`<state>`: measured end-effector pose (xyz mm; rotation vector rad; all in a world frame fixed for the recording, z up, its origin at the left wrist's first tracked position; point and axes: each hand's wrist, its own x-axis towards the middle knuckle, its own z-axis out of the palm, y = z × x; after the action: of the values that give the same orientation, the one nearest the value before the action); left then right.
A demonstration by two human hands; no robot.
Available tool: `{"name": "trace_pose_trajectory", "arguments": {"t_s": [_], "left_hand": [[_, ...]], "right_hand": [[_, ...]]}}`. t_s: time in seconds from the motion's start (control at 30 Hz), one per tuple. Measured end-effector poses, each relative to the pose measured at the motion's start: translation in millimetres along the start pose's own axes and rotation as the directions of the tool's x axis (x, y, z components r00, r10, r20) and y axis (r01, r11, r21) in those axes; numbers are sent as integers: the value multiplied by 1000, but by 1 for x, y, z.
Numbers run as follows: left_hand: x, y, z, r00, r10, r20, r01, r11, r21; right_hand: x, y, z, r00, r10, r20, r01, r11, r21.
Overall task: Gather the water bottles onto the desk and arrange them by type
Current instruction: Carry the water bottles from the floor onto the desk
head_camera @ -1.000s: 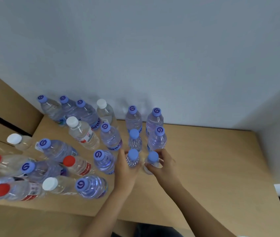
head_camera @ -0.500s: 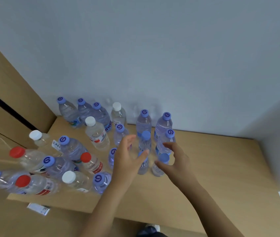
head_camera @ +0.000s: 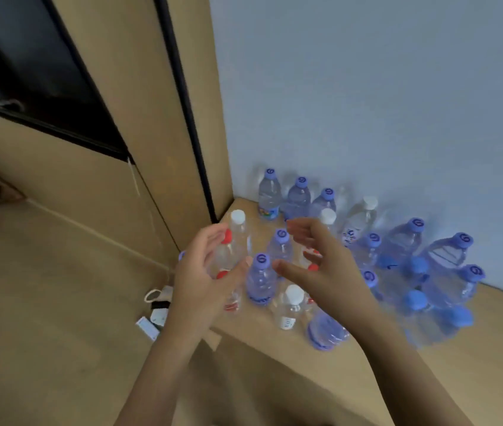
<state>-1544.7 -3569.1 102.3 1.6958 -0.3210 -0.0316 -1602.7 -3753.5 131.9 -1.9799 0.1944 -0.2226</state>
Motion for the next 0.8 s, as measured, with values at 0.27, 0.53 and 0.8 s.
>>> {"name": "trace_pose_trajectory", "arguments": {"t_s": [0.27, 0.53, 0.8], "left_hand": [[-49, -50, -224, 927, -139, -348, 179, 980, 86], [-106, -74, -357, 662, -199, -723, 347, 936, 60], [-73, -126, -465, 513, -255, -820, 481, 876, 28]], "right_hand": [[30, -71, 228, 923, -75, 378, 28, 991, 129], [56, -126, 394, 674, -124, 728, 40, 991, 131], [121, -162, 557, 537, -98, 838, 27, 995, 99]]}}
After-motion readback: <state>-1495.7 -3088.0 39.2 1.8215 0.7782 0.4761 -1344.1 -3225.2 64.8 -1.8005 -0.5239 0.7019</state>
